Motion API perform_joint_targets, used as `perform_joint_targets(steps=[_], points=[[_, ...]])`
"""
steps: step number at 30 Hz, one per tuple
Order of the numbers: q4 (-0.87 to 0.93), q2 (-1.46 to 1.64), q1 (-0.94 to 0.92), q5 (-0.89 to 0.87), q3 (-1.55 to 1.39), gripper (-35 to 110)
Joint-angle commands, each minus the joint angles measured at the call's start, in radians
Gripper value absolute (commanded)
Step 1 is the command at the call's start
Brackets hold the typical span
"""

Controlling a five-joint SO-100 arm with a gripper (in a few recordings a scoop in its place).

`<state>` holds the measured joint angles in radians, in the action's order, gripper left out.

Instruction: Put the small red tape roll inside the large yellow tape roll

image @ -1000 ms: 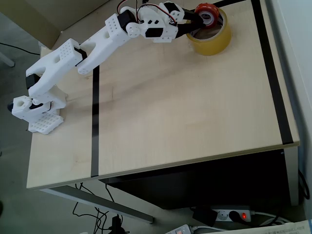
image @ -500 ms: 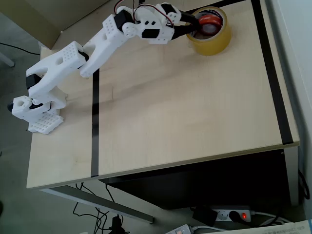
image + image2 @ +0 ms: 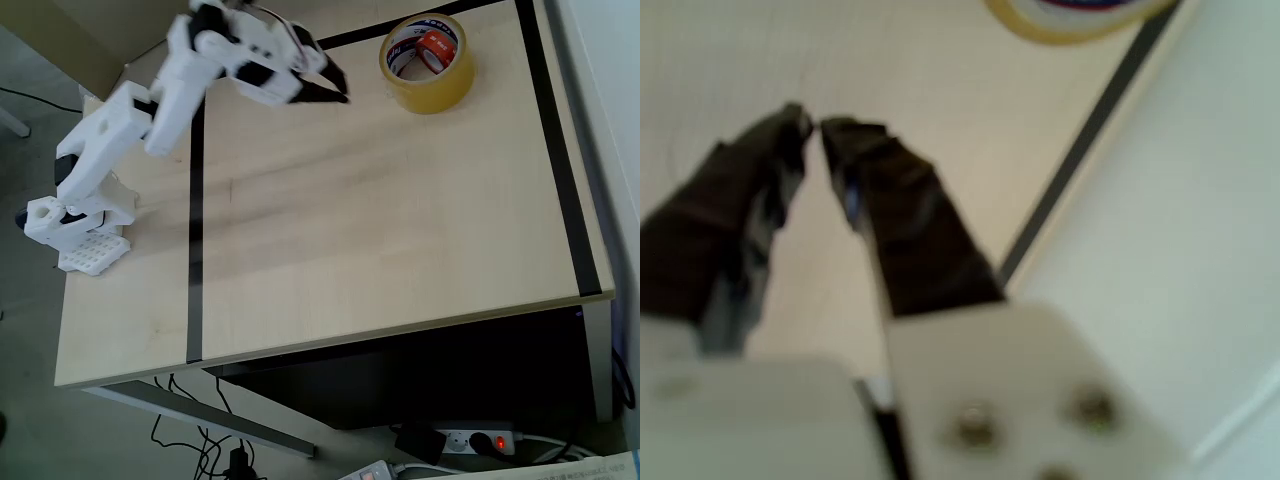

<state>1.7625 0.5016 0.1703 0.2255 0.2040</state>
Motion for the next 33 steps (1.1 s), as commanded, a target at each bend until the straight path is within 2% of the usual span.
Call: perform_joint_targets(steps=[1,6,11,15,17,20,22,28,33], points=[[0.048,0.247,0.026,-0.038,0.018,0],[0.048,0.48,0.025,-0.044,-0.074,0],[0.046,0.851,0.002,-0.038,-0.523,0],[0.015,1.012,-0.074,-0.078,-0.853,0],[-0.115,1.1,-0.132,-0.13,-1.1,0],[-0.502,1.302,-0.218,-0.15,-1.605,0],[-0.695,1.373,-0.261,-0.173,-1.841,0],[-0.853,1.582,-0.291,-0.242,-2.26,0],[-0.831,1.875,-0.252,-0.242,-2.471,0]])
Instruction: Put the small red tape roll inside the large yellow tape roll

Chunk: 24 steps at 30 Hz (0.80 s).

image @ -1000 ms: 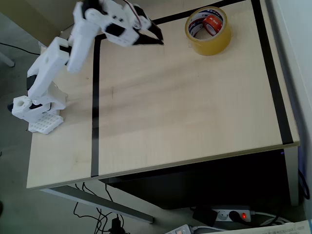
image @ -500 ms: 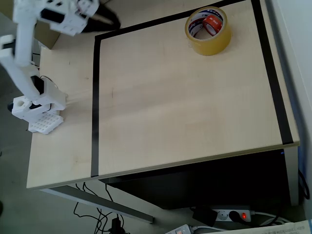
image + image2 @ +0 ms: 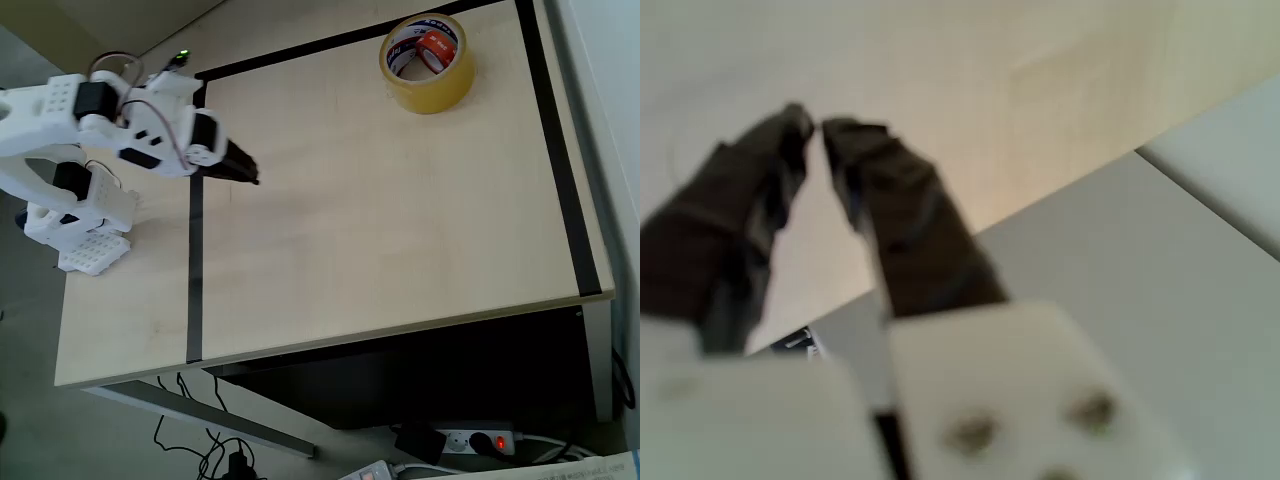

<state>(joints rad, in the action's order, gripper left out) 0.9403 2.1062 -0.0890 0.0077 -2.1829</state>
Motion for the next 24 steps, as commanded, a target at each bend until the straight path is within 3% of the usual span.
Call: perform_joint_targets(steps=[1,14,24], points=[[-0.003,0.308,0.009,-0.02,-0.117,0],[0.069,0.724,-0.058,-0.023,-0.488,0],[0.322,1.129,0.064,-0.057,-0.647,1]])
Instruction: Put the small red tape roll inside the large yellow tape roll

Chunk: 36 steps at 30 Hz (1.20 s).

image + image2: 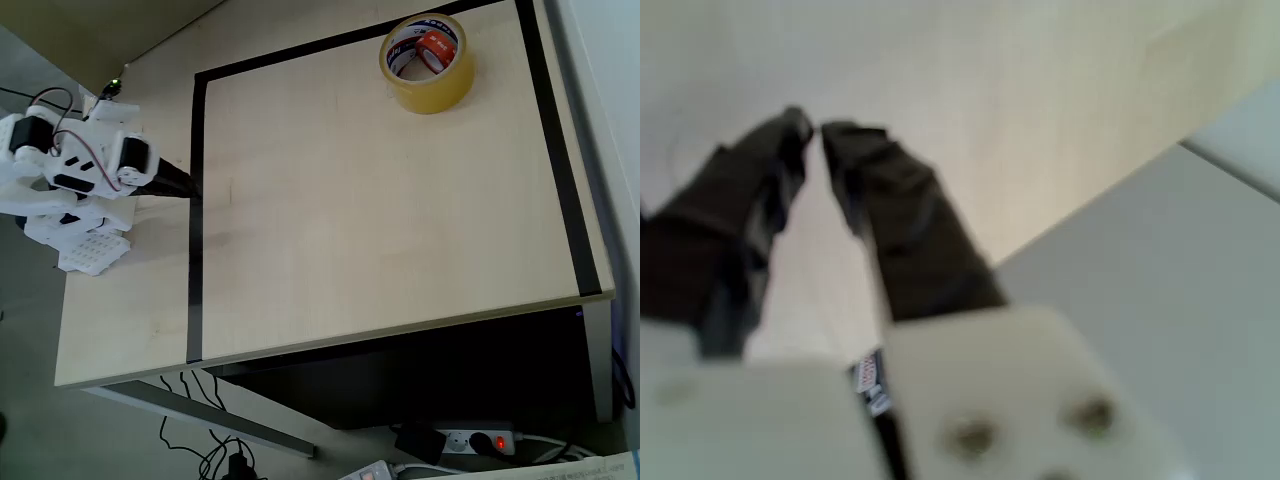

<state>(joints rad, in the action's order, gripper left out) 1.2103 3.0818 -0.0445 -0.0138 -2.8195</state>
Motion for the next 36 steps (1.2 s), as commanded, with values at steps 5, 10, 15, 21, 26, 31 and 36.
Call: perform_joint_targets(steps=[5,10,15,21,26,31,36], points=[[0.114,0.253,0.048,-0.037,-0.043,0],[0.115,0.253,0.084,-0.048,-0.046,0],[0.115,0.253,0.109,-0.048,-0.046,0],[0.109,0.253,0.13,-0.048,-0.075,1],[0.103,0.253,0.129,-0.048,-0.109,15],[0.031,0.253,0.103,-0.04,-0.282,15],[0.032,0.253,0.017,-0.04,-0.298,5]])
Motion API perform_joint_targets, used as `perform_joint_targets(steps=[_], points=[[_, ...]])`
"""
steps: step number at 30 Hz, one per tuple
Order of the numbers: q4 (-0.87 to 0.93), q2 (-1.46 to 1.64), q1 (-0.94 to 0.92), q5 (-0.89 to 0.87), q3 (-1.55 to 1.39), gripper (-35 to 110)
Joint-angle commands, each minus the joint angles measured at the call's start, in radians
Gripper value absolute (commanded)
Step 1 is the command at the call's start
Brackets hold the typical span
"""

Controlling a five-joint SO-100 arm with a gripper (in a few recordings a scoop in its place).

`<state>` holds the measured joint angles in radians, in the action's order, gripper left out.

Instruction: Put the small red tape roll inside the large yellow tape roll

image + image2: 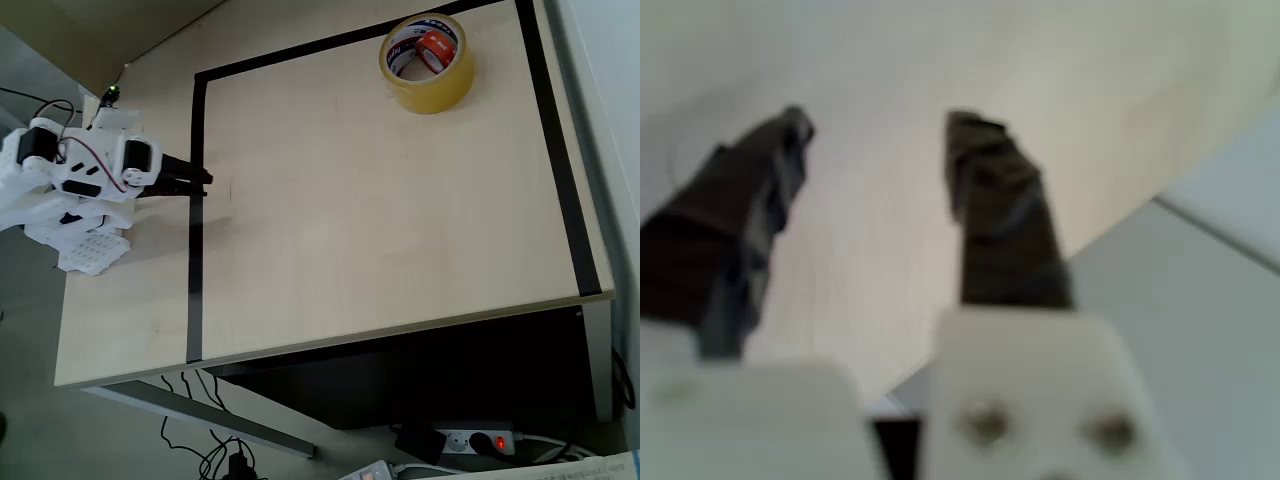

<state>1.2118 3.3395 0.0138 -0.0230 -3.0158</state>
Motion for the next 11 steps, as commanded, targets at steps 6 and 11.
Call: perform_joint_targets(steps=[6,11], points=[[0.029,-0.005,-0.011,-0.031,-0.101,0],[0.029,-0.005,0.044,-0.031,-0.101,0]])
